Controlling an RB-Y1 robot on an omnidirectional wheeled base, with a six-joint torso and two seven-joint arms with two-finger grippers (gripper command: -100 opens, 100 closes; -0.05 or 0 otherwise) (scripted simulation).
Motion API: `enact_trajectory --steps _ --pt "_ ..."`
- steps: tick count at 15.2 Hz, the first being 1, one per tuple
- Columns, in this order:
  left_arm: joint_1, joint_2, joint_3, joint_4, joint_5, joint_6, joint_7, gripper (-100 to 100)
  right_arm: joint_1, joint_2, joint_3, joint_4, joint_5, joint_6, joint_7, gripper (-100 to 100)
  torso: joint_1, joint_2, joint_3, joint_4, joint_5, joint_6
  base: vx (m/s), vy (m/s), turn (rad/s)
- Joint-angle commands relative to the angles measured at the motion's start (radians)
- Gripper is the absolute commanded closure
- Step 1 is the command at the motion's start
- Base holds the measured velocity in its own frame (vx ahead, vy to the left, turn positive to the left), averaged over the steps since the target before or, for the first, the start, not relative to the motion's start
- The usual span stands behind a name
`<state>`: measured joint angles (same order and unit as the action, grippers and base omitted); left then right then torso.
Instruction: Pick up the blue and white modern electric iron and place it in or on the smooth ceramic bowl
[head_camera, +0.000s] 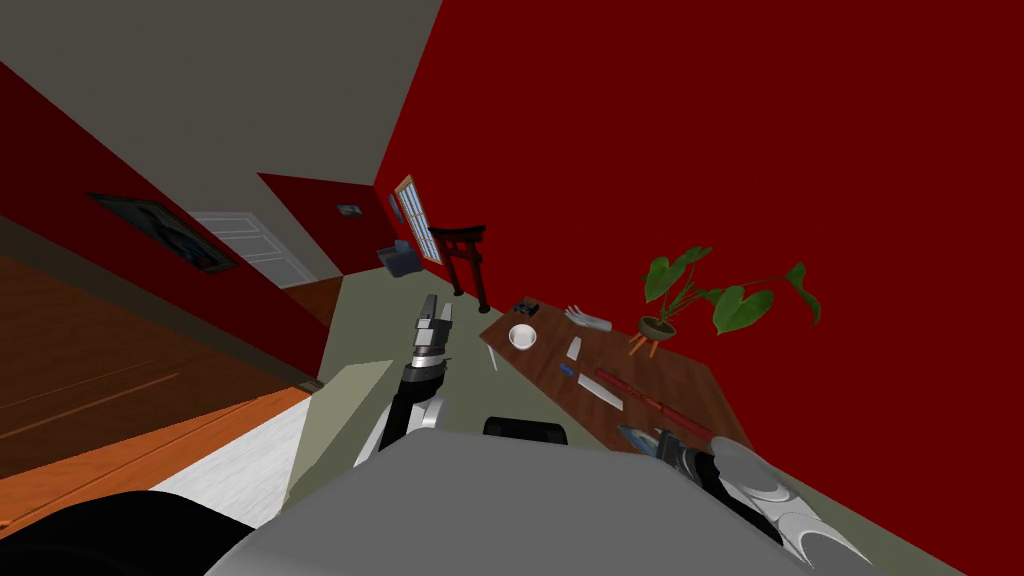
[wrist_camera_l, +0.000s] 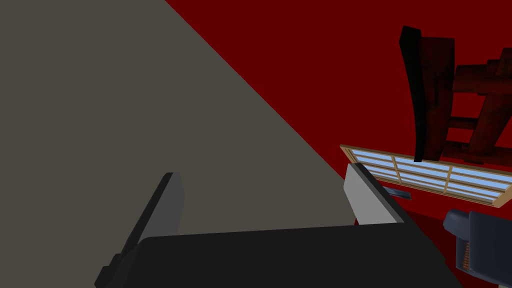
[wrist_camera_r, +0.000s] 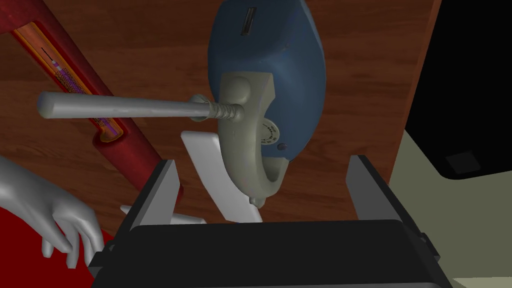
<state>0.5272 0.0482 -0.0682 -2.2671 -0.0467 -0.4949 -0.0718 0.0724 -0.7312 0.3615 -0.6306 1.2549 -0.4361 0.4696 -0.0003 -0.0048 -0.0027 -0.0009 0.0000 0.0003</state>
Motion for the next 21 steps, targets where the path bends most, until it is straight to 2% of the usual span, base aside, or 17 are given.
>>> enact_trajectory --steps 1,2,3,5,6,7,8,9,13,14,17,18,19,20,21 --pt "0.000 0.000 0.000 0.000 0.000 0.000 0.000 0 0.046 0.010 -0.050 -0.030 0.034 0.002 0.006 -100 0.000 0.000 0.000 0.000 0.000 0.000 0.057 -0.003 0.038" --pt "0.000 0.000 0.000 0.000 0.000 0.000 0.000 0 0.046 0.010 -0.061 -0.030 0.034 0.002 0.006 -100 0.000 0.000 0.000 0.000 0.000 0.000 0.056 -0.001 0.029" --pt "0.000 0.000 0.000 0.000 0.000 0.000 0.000 0 0.078 0.018 -0.090 -0.046 0.056 0.000 0.019 -100 0.000 0.000 0.000 0.000 0.000 0.000 0.064 0.002 0.039" --pt "0.000 0.000 0.000 0.000 0.000 0.000 0.000 0 0.078 0.018 -0.104 -0.046 0.056 0.000 0.019 -100 0.000 0.000 0.000 0.000 0.000 0.000 0.053 -0.003 0.015" --pt "0.000 0.000 0.000 0.000 0.000 0.000 0.000 0 0.109 0.026 -0.142 -0.061 0.078 -0.002 0.031 -100 0.000 0.001 0.000 0.000 0.000 0.000 0.047 -0.001 0.029" --pt "0.000 0.000 0.000 0.000 0.000 0.000 0.000 0 0.109 0.026 -0.147 -0.061 0.078 -0.002 0.031 -100 0.000 0.001 0.001 0.000 0.000 0.000 0.049 -0.003 0.024" --pt "0.000 0.000 0.000 0.000 0.000 0.000 0.000 0 0.102 0.020 -0.126 -0.064 0.073 0.002 0.016 -100 0.000 0.001 0.001 0.000 0.000 0.000 0.027 -0.003 0.004" --pt "0.000 0.000 0.000 0.000 0.000 0.000 0.000 0 0.104 0.021 -0.131 -0.063 0.074 0.001 0.020 100 0.000 0.002 0.001 0.000 0.000 0.000 0.010 -0.001 0.000" --pt "0.000 0.000 0.000 0.000 0.000 0.000 0.000 0 0.103 0.020 -0.130 -0.064 0.075 0.000 0.021 100 -0.001 0.003 0.002 0.001 -0.002 0.000 0.001 0.000 0.000" --pt "0.000 0.000 0.000 0.000 0.000 0.000 0.000 0 0.053 0.010 -0.080 -0.030 0.034 0.002 0.006 100 -0.001 0.003 0.002 0.001 -0.002 0.000 -0.050 0.005 -0.063" --pt "0.000 0.000 0.000 0.000 0.000 0.000 0.000 0 0.014 0.001 -0.018 -0.015 0.013 0.004 -0.006 100 -0.001 0.008 0.005 0.002 -0.002 0.000 -0.088 0.004 -0.041" --pt "0.000 0.000 0.000 0.000 0.000 0.000 0.000 0 -0.016 -0.007 0.010 0.001 -0.009 0.006 -0.018 100 -0.001 0.009 0.005 0.002 -0.002 0.001 -0.090 -0.003 -0.034" --pt "0.000 0.000 0.000 0.000 0.000 0.000 0.000 0 -0.018 -0.007 0.025 0.001 -0.009 0.006 -0.018 100 -0.001 0.010 0.005 0.002 -0.002 0.000 -0.077 0.002 -0.021" --pt "0.000 0.000 0.000 0.000 0.000 0.000 0.000 0 -0.049 -0.016 0.053 0.016 -0.031 0.008 -0.031 100 -0.001 0.009 0.005 0.002 -0.003 0.001 -0.076 0.009 -0.040" --pt "0.000 0.000 0.000 0.000 0.000 0.000 0.000 0 -0.049 -0.016 0.068 0.016 -0.031 0.008 -0.031 100 0.000 0.009 0.005 0.002 -0.002 0.001 -0.065 0.009 -0.034"
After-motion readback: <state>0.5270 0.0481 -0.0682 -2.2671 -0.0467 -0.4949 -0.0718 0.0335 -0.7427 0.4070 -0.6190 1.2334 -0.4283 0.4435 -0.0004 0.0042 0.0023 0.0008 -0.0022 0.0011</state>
